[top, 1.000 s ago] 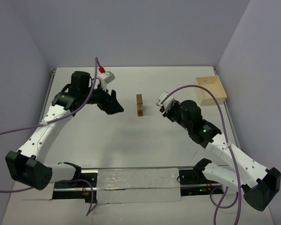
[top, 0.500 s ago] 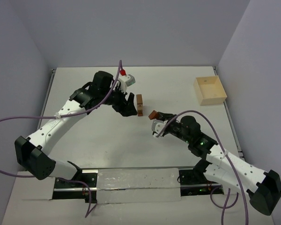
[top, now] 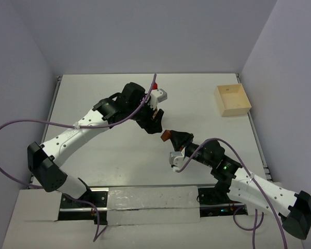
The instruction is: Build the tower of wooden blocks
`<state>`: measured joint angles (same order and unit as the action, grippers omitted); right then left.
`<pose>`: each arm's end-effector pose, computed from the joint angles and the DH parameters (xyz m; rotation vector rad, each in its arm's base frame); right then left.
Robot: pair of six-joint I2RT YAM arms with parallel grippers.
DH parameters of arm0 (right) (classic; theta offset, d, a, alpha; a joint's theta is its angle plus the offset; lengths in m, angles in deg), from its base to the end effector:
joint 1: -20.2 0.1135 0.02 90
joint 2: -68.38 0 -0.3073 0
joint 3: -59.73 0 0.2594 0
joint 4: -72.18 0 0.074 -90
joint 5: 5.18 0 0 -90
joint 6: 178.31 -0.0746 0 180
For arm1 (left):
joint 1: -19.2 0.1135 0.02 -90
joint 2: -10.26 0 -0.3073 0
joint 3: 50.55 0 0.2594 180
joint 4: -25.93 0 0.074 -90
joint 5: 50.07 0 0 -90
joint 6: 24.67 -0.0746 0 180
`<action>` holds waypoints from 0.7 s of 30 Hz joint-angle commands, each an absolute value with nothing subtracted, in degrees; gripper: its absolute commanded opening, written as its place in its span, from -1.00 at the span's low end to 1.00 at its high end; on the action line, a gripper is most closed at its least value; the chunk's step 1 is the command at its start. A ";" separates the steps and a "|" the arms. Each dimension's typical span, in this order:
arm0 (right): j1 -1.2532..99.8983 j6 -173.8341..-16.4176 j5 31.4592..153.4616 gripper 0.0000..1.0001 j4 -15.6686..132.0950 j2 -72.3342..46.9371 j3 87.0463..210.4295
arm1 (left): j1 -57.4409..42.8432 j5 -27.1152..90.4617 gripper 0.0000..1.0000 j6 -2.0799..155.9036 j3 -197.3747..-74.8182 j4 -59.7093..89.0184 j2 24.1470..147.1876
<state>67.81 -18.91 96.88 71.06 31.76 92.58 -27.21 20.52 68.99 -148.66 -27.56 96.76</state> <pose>0.1089 0.1424 0.2672 -1.4885 0.7246 -0.1150 0.2322 -0.2799 0.3761 1.0412 2.1594 -0.8220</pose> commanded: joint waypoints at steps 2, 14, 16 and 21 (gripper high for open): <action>68.80 -21.14 95.46 -1.00 76.34 30.69 94.32 | -29.26 19.77 0.42 69.02 -151.46 -27.40 96.57; 69.15 -29.65 95.28 -1.00 76.39 29.30 97.62 | -30.14 16.97 0.43 69.55 -153.63 -26.39 98.82; 69.15 -30.53 95.26 -1.00 77.05 29.07 97.78 | -30.19 16.39 0.42 69.68 -153.66 -26.21 99.01; 69.34 -31.96 95.00 -1.00 77.42 28.47 98.51 | -30.19 15.21 0.41 69.92 -153.93 -25.97 99.42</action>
